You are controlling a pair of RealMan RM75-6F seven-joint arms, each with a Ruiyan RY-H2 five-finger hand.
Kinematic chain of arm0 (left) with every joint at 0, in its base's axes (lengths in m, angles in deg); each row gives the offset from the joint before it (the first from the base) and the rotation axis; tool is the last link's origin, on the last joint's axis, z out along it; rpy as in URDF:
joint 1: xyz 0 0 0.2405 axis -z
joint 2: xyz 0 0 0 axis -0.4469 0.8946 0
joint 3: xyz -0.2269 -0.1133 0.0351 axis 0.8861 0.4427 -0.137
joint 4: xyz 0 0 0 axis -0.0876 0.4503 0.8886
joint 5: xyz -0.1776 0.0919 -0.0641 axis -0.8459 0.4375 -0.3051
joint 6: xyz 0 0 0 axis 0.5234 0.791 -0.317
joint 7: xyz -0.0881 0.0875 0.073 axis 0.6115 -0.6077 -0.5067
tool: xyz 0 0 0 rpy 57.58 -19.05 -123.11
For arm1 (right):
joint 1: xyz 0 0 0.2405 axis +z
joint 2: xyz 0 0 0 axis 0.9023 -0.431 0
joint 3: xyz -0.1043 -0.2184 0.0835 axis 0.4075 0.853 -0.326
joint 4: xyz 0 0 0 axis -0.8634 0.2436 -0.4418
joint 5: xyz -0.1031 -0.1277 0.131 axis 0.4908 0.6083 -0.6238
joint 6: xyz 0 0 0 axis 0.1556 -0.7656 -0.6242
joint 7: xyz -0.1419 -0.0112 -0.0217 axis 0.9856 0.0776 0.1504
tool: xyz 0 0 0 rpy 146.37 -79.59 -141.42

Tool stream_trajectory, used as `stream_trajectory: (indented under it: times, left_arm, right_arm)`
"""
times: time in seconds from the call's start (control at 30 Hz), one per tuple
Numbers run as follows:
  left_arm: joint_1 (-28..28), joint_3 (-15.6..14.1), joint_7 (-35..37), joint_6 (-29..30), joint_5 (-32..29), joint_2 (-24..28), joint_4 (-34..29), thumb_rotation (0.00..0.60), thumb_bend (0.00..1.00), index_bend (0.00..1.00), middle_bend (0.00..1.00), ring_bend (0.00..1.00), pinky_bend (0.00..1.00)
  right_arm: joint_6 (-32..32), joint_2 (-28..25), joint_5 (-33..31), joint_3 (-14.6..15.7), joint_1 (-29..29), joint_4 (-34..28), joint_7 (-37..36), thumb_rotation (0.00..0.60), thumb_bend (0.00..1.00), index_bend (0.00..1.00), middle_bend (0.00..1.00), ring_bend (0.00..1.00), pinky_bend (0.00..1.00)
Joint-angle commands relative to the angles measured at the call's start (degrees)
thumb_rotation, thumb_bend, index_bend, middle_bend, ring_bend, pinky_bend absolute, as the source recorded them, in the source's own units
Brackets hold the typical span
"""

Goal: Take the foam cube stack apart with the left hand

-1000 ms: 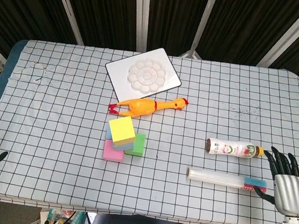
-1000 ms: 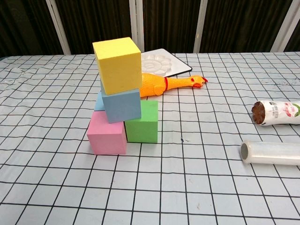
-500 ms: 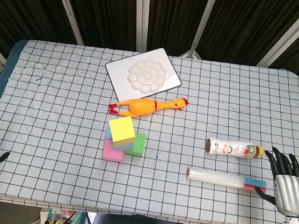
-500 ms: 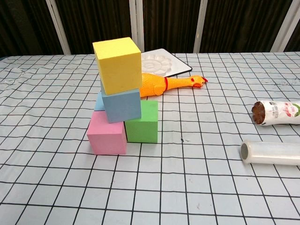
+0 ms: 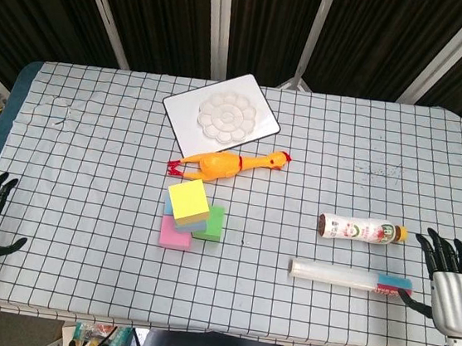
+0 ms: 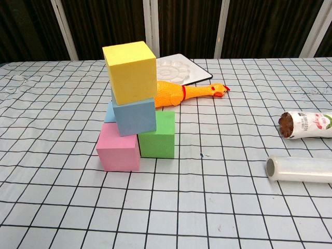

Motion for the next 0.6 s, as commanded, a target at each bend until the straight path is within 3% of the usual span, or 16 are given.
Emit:
stream_trajectory:
  times: [0.03,0.33,0.6]
  left_arm:
    - [1.28,-0.35,0.27,-2.36,0.08,0.50,-0.35,0.600,0.10,0.03,0.01,0.00,0.05]
    - [10.33,1.50,-1.52,-18.85,-5.64,4.88,-5.87,0.600,0.10,0.01,0.01,0.00,0.05]
    - [19.10,3.36,-9.39,-31.31,-14.49,5.40,-10.37,0.600,0.10,0.01,0.01,0.00,0.05]
  right_arm:
    - [0.32,0.05,-0.27,-0.02,0.07,0.07,0.21,0.600,0.03,0.14,0.07,0.13,0.04]
    - [0.45,-0.03,-0.40,-0.11,0.10,-0.02,0.00,0.600,0.03,0.14,0.07,0.13,0.04]
    - [0.53,-0.20,-0.70,-0.31,0.11,0.28,-0.64,0.600,0.03,0.14,0.07,0.13,0.04]
